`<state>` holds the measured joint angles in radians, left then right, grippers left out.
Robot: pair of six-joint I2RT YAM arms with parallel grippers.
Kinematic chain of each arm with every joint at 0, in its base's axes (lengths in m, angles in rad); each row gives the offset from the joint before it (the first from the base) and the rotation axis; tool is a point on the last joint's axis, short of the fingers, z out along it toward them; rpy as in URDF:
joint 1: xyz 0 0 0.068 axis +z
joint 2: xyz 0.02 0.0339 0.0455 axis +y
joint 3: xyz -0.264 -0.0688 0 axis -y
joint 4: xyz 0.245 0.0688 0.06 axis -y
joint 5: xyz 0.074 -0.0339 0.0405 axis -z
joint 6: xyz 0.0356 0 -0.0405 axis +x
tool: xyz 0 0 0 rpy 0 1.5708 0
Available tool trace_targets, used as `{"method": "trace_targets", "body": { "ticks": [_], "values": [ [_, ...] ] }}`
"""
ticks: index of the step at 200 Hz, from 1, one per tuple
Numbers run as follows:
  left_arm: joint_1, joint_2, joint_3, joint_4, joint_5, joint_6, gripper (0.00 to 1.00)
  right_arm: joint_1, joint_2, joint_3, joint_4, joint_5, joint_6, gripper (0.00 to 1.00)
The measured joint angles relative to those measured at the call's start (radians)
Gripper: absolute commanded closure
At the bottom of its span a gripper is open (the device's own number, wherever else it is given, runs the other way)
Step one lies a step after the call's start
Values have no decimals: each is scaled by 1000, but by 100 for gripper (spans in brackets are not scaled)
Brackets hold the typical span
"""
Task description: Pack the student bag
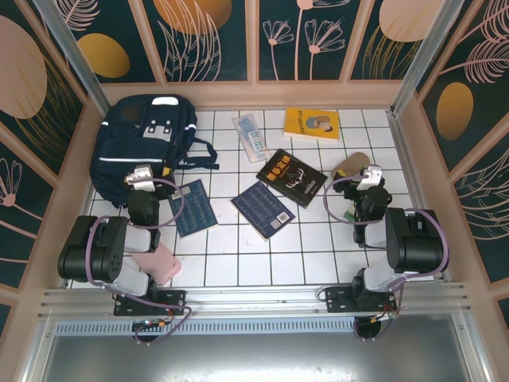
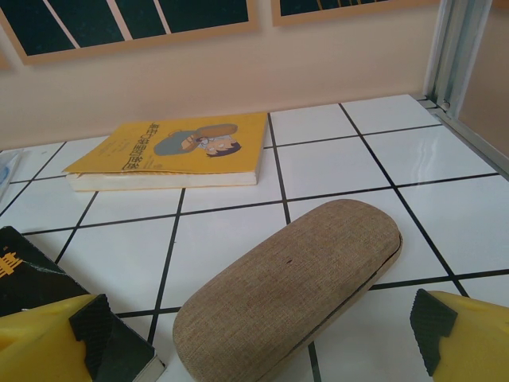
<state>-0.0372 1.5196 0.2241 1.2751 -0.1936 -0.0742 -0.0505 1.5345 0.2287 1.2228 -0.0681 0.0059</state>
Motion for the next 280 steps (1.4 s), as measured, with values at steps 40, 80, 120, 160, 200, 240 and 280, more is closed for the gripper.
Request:
{"method": "trace_targets", "body": {
  "ticks": [40, 80, 120, 160, 200, 240, 280],
  "values": [
    [0, -117, 66, -222, -65, -28, 1, 11, -34, 29, -104, 15, 0, 1],
    [0, -315, 371, -686, -126, -189, 1, 23, -204, 223, -431, 114, 101, 1],
    [0, -370, 555, -991, -77, -303, 3, -11, -273, 480, -784, 161, 364, 1],
    [0, -268, 613, -1142, 0, -335, 16, 32, -249, 608, -967, 90, 454, 1],
    [0, -34, 792, -1212, 91, -347, 29, 194, -248, 613, -1086, 90, 465, 1],
    [0, 212, 1014, -1245, 183, -346, 36, 314, -249, 629, -1138, 119, 465, 1],
    [0, 439, 1211, -1287, 265, -346, 43, 397, -249, 631, -1180, 159, 472, 1]
  ]
}}
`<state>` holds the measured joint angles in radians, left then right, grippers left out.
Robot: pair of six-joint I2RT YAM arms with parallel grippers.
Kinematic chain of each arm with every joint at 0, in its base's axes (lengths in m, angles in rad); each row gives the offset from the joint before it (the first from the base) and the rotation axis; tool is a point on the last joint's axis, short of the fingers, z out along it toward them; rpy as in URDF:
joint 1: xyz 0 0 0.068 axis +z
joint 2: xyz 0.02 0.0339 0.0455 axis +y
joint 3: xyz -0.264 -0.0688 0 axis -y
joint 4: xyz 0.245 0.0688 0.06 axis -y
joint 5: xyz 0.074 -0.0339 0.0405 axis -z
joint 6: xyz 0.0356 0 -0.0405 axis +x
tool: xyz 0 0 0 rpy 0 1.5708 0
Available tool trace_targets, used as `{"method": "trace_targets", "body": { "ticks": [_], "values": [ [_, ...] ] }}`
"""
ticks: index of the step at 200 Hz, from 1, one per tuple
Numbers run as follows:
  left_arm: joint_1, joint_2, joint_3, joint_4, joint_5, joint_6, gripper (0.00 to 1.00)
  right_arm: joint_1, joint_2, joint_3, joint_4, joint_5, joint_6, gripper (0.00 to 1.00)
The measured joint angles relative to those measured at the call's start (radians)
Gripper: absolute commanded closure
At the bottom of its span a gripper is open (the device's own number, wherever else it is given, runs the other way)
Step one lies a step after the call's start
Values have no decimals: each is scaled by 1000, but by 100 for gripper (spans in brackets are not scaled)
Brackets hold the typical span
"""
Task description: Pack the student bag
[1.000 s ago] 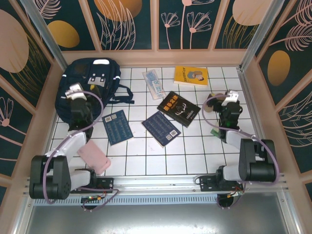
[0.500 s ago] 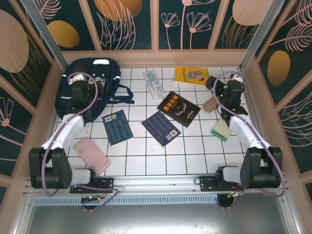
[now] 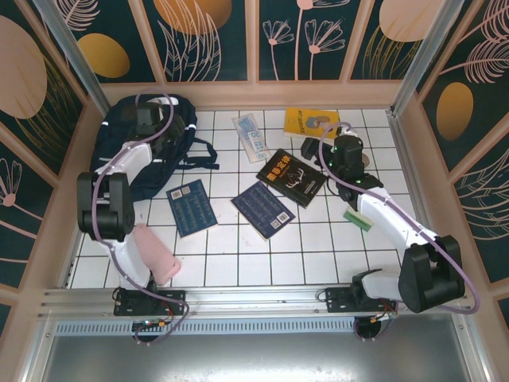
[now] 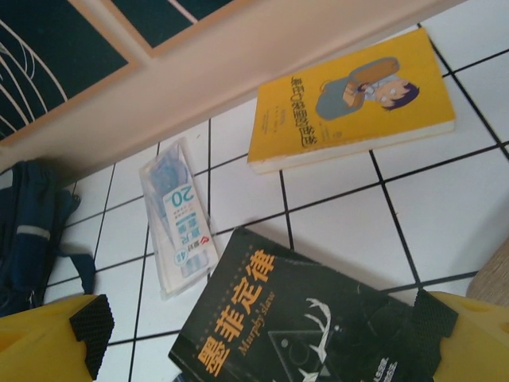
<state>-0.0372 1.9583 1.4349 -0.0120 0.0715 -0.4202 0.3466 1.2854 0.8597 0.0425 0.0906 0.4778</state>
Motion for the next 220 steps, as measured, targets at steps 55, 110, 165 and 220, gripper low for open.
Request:
{"method": "trace_targets", "body": {
  "ticks": [55, 110, 165, 220],
  "values": [
    [-2, 169, 156, -82, 7, 14, 47, 57, 0, 6, -29, 49, 4, 1],
    [-64, 221, 201, -117, 23, 74, 41, 98, 24, 16, -45, 67, 26, 1],
    [-120, 314, 275, -175, -78, 111, 88, 140, 69, 37, -48, 67, 31, 1],
    [-117, 319, 331, -249, -112, 122, 100, 169, 77, 39, -50, 68, 38, 1]
  ]
}}
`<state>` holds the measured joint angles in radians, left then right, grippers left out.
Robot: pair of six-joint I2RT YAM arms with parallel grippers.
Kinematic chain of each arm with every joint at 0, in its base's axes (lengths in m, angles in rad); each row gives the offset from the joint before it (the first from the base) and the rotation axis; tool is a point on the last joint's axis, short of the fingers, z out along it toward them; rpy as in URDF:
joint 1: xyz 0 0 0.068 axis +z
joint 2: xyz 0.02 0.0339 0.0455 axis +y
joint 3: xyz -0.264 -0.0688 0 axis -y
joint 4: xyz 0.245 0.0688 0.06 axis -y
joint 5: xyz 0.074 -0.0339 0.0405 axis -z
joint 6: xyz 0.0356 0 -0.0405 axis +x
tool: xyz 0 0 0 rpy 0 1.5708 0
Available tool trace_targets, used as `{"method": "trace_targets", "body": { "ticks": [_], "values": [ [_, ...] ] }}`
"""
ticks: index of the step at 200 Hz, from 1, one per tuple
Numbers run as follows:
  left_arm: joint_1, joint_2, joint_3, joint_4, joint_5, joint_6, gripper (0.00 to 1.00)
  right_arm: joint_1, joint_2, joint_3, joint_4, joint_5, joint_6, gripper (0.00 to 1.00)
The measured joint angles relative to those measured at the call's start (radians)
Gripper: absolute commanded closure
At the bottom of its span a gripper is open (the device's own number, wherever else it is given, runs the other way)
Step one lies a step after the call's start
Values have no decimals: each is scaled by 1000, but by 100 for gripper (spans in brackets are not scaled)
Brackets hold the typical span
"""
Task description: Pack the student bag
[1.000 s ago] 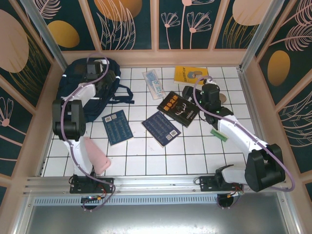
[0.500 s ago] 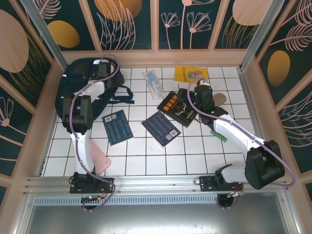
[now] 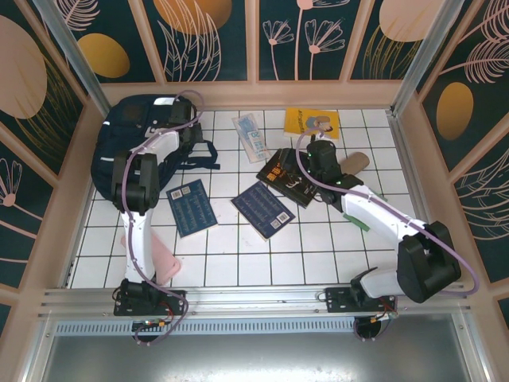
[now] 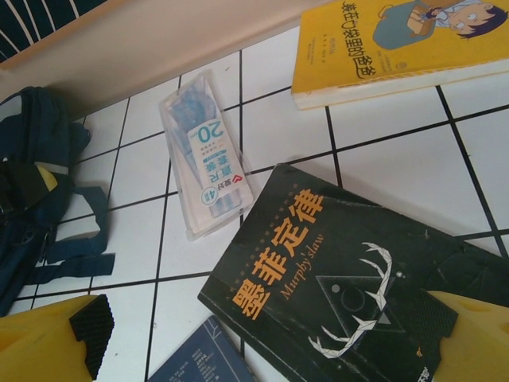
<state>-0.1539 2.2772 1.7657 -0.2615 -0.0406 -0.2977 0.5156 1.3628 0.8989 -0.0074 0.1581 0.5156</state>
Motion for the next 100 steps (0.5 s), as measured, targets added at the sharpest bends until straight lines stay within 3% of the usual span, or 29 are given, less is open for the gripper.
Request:
{"method": "trace_targets", "body": {
  "ticks": [61, 100],
  "values": [
    [-6, -124, 8, -71, 48, 2, 100, 19, 34, 0, 5, -1, 19, 1],
    [-37, -256, -64, -72, 149, 35, 100, 39, 81, 28, 12, -11, 20, 1]
  ]
}}
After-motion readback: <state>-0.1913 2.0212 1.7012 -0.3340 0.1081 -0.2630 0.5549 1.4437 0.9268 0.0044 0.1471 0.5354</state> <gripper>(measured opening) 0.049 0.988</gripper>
